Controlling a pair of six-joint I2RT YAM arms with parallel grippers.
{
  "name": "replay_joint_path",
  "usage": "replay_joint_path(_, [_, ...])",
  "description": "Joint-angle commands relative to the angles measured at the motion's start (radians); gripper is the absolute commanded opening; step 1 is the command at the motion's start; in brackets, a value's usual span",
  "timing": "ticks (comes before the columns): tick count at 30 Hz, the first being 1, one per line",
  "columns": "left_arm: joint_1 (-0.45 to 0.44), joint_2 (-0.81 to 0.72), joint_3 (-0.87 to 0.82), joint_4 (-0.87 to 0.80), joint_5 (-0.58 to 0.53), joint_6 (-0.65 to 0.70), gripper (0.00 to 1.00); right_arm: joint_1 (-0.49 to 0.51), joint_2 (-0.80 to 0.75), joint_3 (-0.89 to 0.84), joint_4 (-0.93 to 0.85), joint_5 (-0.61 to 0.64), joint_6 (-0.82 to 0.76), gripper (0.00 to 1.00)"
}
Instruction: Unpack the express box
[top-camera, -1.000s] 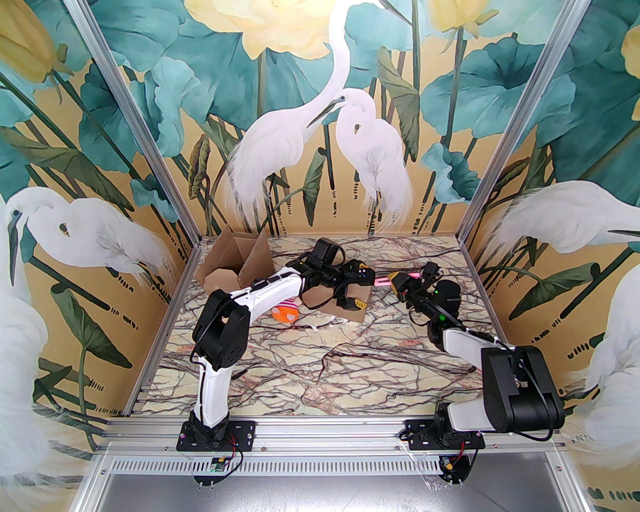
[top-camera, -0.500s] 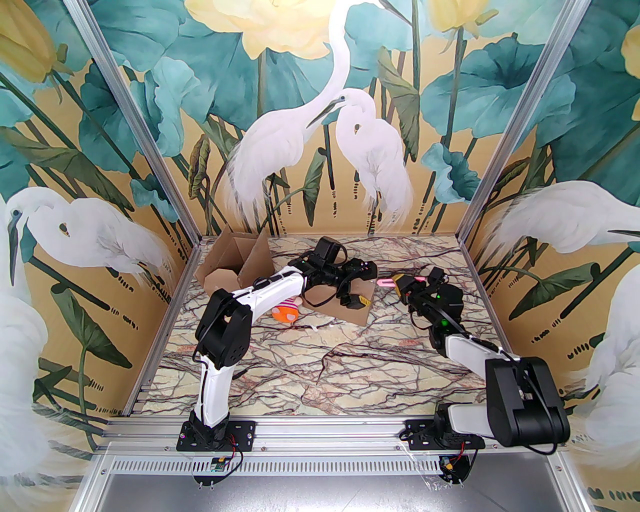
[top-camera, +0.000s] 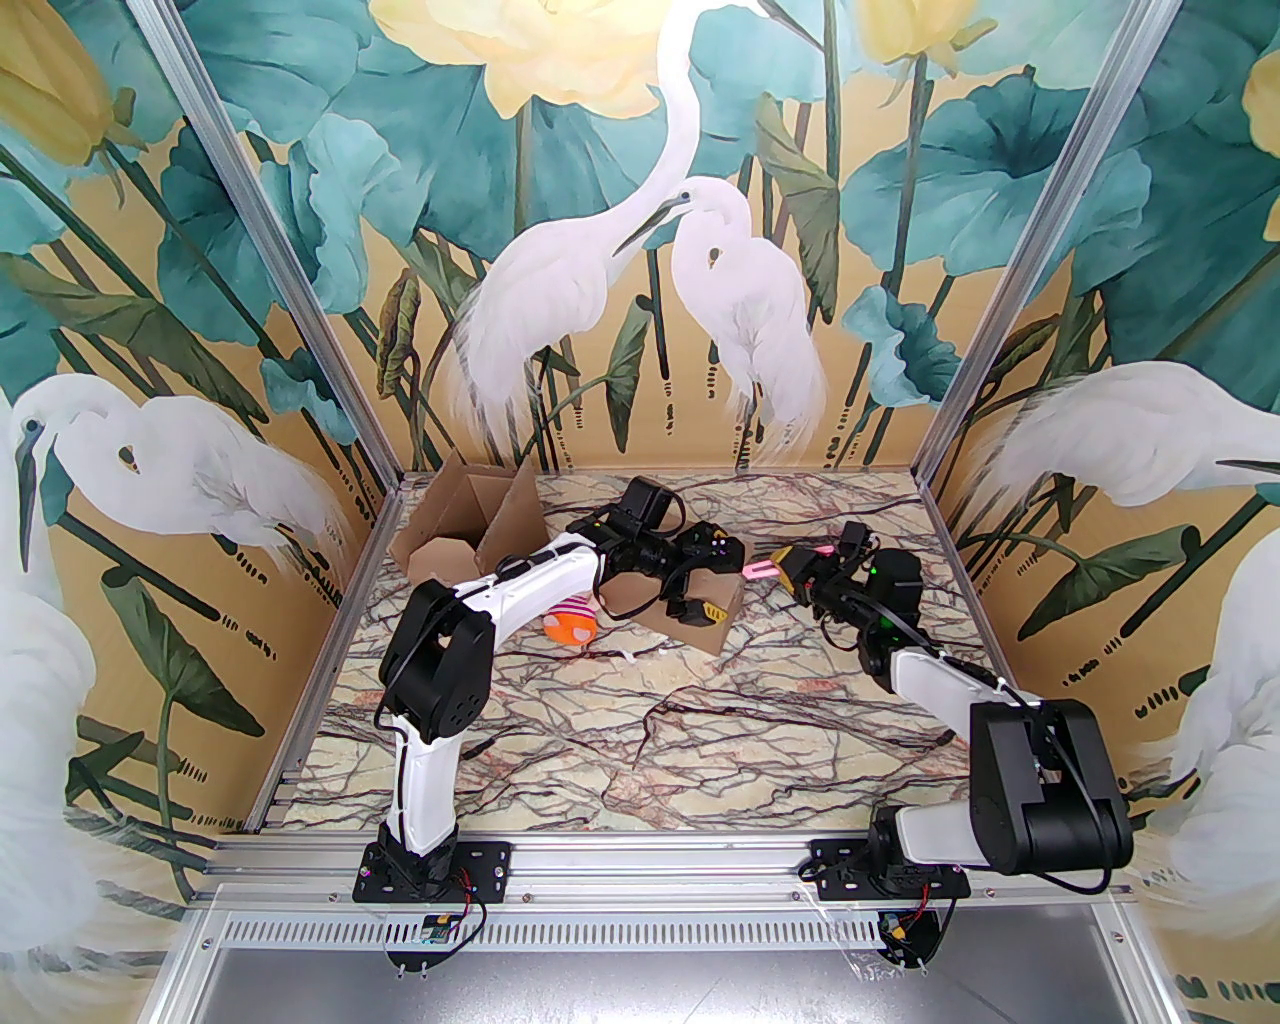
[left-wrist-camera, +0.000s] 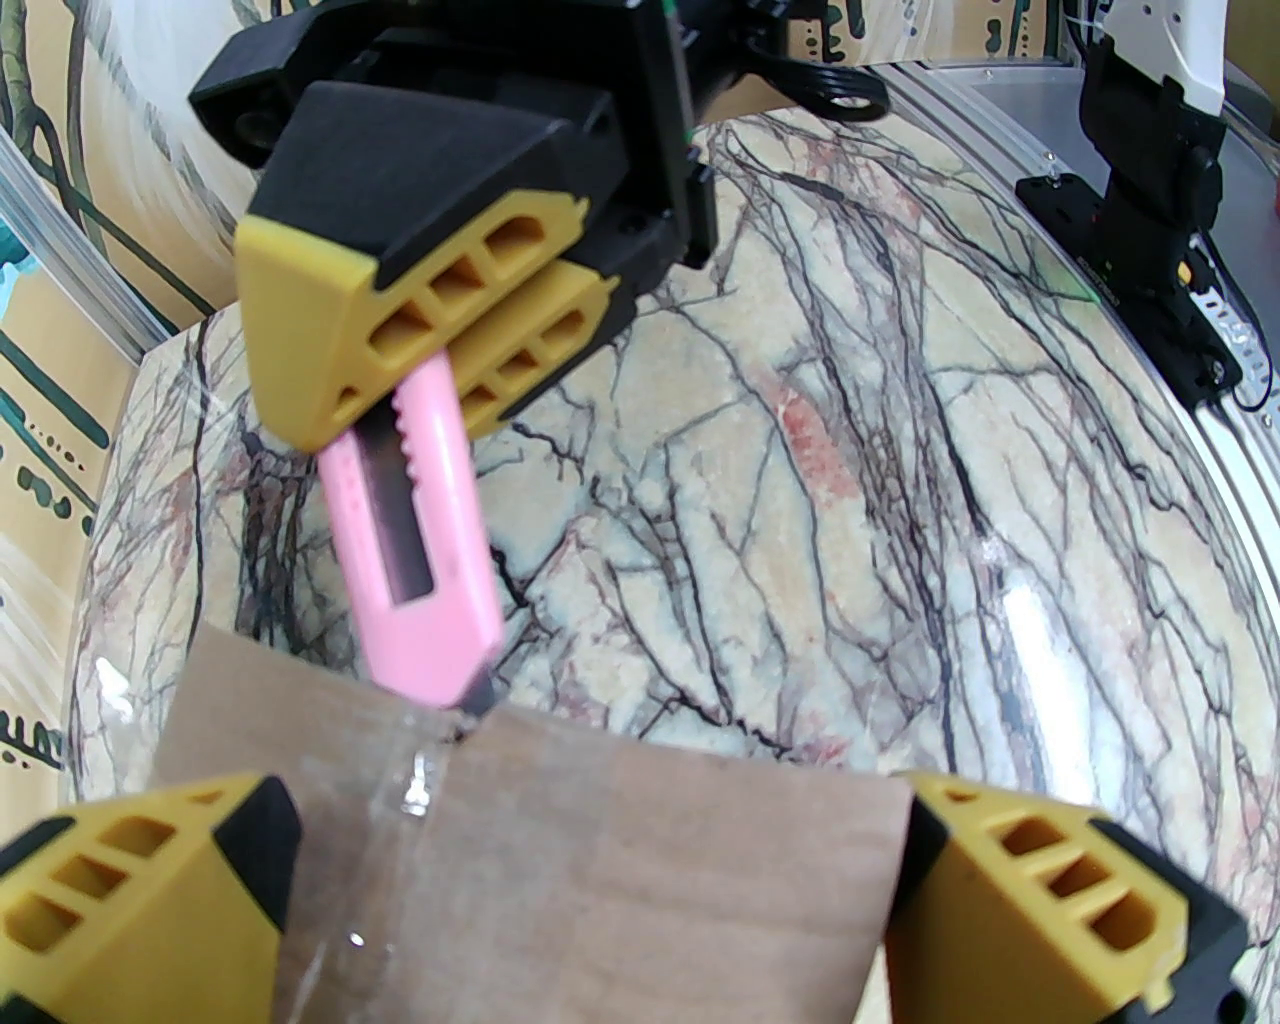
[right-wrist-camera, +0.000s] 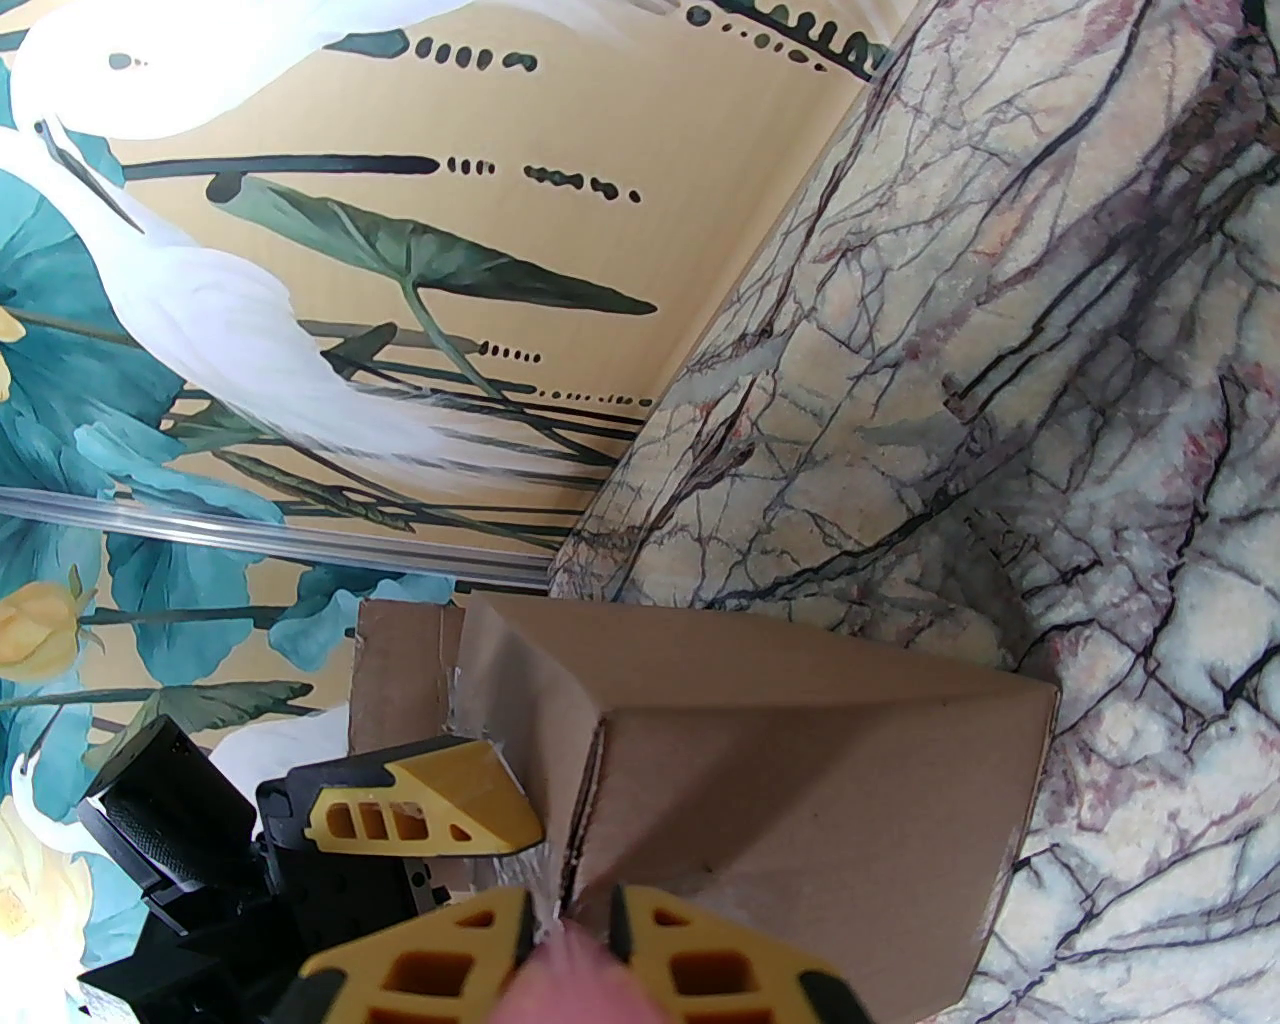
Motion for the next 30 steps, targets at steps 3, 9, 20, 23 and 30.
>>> replay_joint_path(3, [0.045, 0.006, 0.01, 0.177, -0.139, -0.086, 0.97, 0.023, 0.001, -0.009, -0.13, -0.184, -0.071, 0.0])
replay_joint_path(9, [0.059, 0.03, 0.045, 0.269, -0.163, -0.286, 0.95, 0.038, -0.072, -0.102, -0.066, -0.073, 0.044, 0.0])
replay_joint_path(20, [0.059, 0.064, 0.088, 0.263, -0.262, -0.366, 0.95, 0.077, -0.269, -0.175, -0.251, 0.138, 0.126, 0.0])
replay_joint_path(23, [0.06, 0.065, 0.088, 0.258, -0.27, -0.367, 0.95, 0.079, -0.334, -0.195, -0.306, 0.182, 0.138, 0.0])
replay_joint_path(30, [0.054, 0.038, 0.02, 0.269, -0.131, -0.292, 0.96, 0.079, -0.379, -0.212, -0.285, 0.225, 0.117, 0.0])
